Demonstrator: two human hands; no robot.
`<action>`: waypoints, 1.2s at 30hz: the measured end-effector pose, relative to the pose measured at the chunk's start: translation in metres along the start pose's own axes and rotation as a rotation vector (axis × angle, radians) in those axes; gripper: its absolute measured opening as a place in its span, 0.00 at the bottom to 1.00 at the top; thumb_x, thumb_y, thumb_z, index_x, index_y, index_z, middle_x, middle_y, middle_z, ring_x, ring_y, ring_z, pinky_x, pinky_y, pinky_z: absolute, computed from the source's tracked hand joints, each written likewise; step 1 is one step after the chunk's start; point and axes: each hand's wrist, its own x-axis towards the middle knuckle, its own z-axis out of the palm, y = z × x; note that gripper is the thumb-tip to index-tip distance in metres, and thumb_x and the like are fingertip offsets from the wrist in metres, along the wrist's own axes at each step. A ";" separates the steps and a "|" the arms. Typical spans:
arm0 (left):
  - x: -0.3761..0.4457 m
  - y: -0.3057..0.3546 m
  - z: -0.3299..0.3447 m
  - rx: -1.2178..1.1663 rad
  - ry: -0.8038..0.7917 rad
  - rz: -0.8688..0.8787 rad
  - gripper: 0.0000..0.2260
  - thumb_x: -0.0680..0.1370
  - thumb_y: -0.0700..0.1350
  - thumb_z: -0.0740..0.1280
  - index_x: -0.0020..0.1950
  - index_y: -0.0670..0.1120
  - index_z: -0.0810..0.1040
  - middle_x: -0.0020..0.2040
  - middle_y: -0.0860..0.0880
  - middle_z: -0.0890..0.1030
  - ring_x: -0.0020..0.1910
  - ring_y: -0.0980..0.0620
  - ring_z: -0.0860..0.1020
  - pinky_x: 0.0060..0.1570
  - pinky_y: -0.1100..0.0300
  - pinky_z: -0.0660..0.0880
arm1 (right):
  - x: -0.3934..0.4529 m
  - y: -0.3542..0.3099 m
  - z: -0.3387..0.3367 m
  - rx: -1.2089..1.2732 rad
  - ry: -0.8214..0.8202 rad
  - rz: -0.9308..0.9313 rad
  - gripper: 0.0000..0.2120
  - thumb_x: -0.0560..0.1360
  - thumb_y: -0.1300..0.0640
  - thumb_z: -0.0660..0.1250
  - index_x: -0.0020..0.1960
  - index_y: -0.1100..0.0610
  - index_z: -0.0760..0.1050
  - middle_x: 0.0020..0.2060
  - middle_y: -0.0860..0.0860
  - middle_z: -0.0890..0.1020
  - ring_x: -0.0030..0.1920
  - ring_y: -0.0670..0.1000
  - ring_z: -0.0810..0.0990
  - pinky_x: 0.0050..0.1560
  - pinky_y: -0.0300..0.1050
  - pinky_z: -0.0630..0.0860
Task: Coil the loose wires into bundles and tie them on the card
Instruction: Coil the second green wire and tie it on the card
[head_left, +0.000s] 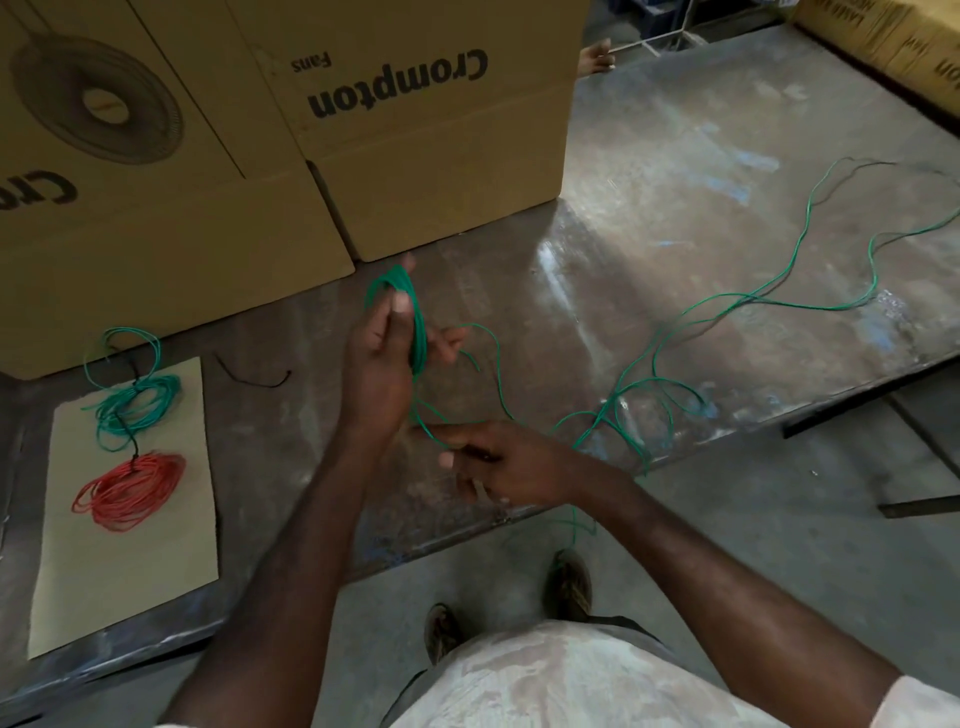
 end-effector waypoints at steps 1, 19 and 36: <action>-0.002 -0.009 -0.003 0.201 -0.027 0.024 0.15 0.90 0.51 0.54 0.75 0.59 0.73 0.31 0.46 0.81 0.46 0.45 0.88 0.55 0.49 0.84 | -0.001 -0.001 -0.007 -0.071 0.007 -0.040 0.18 0.85 0.58 0.66 0.75 0.54 0.75 0.36 0.46 0.82 0.28 0.38 0.76 0.36 0.27 0.71; -0.074 -0.037 -0.006 -0.607 -0.383 -0.589 0.21 0.88 0.45 0.53 0.79 0.39 0.72 0.25 0.50 0.56 0.21 0.56 0.51 0.23 0.64 0.53 | 0.015 0.022 -0.064 -0.209 0.613 -0.057 0.06 0.81 0.50 0.72 0.50 0.50 0.86 0.40 0.46 0.86 0.39 0.43 0.82 0.42 0.39 0.75; -0.008 0.047 -0.011 -0.201 0.125 0.061 0.18 0.91 0.48 0.51 0.80 0.52 0.69 0.40 0.38 0.85 0.47 0.34 0.87 0.52 0.41 0.85 | 0.020 -0.007 0.018 -0.121 -0.027 -0.126 0.24 0.84 0.54 0.64 0.77 0.37 0.67 0.36 0.43 0.82 0.30 0.39 0.77 0.40 0.32 0.73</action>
